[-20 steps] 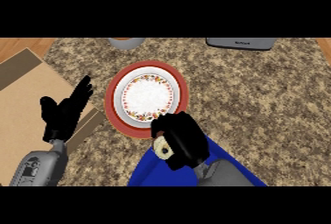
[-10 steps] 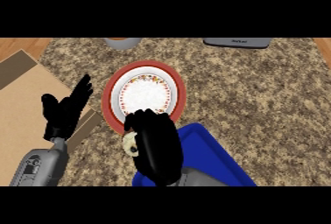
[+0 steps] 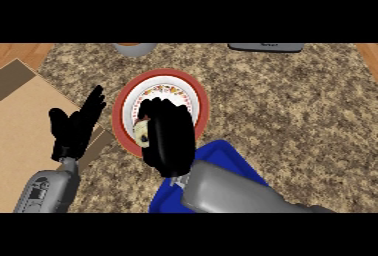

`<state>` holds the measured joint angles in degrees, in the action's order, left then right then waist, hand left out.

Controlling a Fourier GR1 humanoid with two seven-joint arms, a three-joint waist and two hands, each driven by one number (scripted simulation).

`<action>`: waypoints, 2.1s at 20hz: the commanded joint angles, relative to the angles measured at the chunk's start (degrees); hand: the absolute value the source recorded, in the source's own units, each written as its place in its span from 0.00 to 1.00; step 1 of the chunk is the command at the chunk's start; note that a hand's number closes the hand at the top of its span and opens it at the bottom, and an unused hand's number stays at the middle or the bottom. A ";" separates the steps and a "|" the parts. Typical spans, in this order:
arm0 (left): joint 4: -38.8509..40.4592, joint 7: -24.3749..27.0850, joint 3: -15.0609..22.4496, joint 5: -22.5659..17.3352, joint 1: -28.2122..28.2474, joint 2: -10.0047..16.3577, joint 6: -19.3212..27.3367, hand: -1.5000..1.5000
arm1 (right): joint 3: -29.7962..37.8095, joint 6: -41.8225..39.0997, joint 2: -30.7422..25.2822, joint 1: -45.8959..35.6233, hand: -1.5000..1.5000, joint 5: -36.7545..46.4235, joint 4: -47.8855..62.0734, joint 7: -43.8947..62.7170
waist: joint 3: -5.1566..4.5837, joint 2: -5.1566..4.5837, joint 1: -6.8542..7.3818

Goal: Pick the cupcake from the tray and place it in the plate

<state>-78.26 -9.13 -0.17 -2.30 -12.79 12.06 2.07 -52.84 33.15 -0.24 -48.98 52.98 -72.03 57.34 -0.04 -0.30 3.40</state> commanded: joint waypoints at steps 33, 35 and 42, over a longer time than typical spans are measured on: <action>-2.25 -1.26 -3.43 -0.47 1.91 1.66 -1.81 0.50 | 19.54 3.51 0.24 0.87 0.00 -54.37 9.33 -49.80 | 0.09 0.10 -2.42; -4.10 -1.96 -2.40 -0.22 2.72 0.17 -0.93 0.50 | 18.37 1.32 0.24 5.47 0.00 -59.26 6.54 -52.74 | 0.12 0.08 -2.25; 0.87 -1.57 -5.57 -0.71 -1.09 1.86 -2.44 0.50 | 28.38 -11.13 0.19 6.34 0.00 -59.88 12.37 -62.35 | 0.05 0.09 -3.02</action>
<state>-80.03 -10.41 -3.56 -2.00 -11.27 12.23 1.22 -29.17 27.04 -0.75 -43.21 -5.08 -64.38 2.01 0.02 -0.09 0.38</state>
